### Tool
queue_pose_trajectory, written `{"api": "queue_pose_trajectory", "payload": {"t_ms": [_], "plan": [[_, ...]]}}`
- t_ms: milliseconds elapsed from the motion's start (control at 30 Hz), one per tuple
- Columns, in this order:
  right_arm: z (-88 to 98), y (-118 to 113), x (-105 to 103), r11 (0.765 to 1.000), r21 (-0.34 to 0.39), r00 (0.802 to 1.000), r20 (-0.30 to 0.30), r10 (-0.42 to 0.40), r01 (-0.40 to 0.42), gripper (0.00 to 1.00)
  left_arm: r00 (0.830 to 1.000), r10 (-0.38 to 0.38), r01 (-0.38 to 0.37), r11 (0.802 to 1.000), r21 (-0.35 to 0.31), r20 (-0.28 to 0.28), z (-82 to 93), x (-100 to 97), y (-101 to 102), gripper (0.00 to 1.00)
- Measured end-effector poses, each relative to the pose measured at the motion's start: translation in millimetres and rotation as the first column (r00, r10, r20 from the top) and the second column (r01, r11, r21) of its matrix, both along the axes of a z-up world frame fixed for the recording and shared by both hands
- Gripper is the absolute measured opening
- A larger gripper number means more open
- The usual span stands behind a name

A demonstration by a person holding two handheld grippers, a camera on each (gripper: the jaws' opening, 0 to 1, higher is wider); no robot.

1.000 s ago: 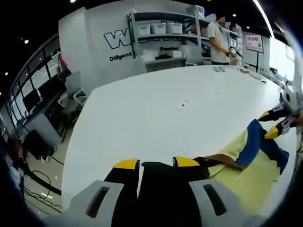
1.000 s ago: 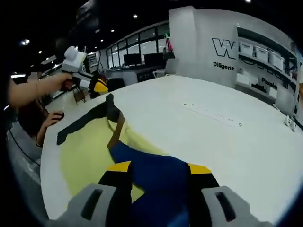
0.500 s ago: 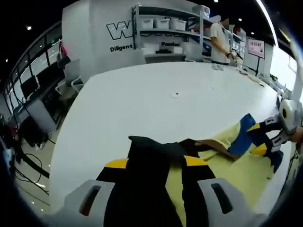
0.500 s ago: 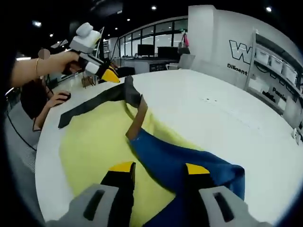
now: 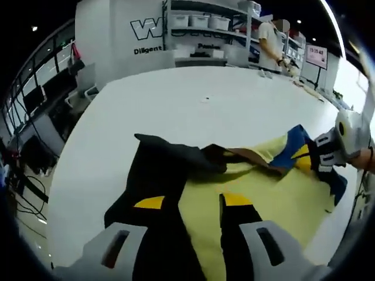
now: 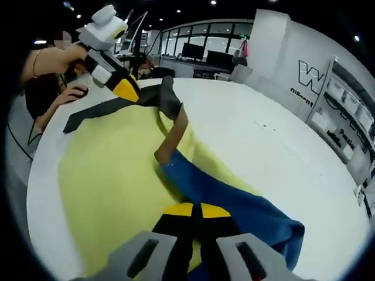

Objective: Fold the garment on the visible template until the final outline fits inside the template.

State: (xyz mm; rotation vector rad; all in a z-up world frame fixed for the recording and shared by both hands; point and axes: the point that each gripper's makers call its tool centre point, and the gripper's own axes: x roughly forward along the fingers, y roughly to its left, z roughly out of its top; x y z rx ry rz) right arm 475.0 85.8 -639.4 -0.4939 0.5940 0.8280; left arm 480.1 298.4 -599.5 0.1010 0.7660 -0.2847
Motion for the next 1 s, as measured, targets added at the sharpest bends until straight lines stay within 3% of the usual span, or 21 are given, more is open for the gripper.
{"api": "queue_pose_trajectory", "payload": {"t_ms": [100,300,433,567,833,900,1000], "plan": [[6.5,1,2,1.0,0.008,1.0,-0.005,-0.01,0.01,0.0,1.0,-0.013,0.013,1.0,0.009,-0.013,-3.2,-3.3,-3,0.35],[38.6,5,20,0.999,0.045,0.998,0.059,-0.01,0.007,0.0,0.999,-0.032,0.032,0.999,0.023,0.004,3.3,-0.6,-7,0.33],[56.2,1,38,0.997,0.062,0.995,0.09,-0.041,0.035,0.0,0.995,-0.067,0.063,0.996,0.063,0.069,21.7,18.9,-6,0.3],[65.9,-5,58,0.996,0.067,0.991,0.11,-0.071,0.063,0.0,0.997,-0.06,0.057,0.996,0.069,0.052,27.2,30.9,-2,0.31],[64.5,-11,92,0.992,0.048,0.989,0.086,-0.118,0.114,0.0,0.985,-0.111,0.098,0.99,0.104,0.129,57.2,79.2,-6,0.26],[62.1,-13,98,0.991,0.044,0.989,0.082,-0.127,0.123,0.0,0.985,-0.134,0.122,0.987,0.105,0.109,54.6,90.6,-10,0.26],[60.7,-14,102,0.989,0.057,0.987,0.073,-0.143,0.139,0.0,0.976,-0.214,0.211,0.972,0.101,0.027,37.8,94.1,-23,0.29]]}}
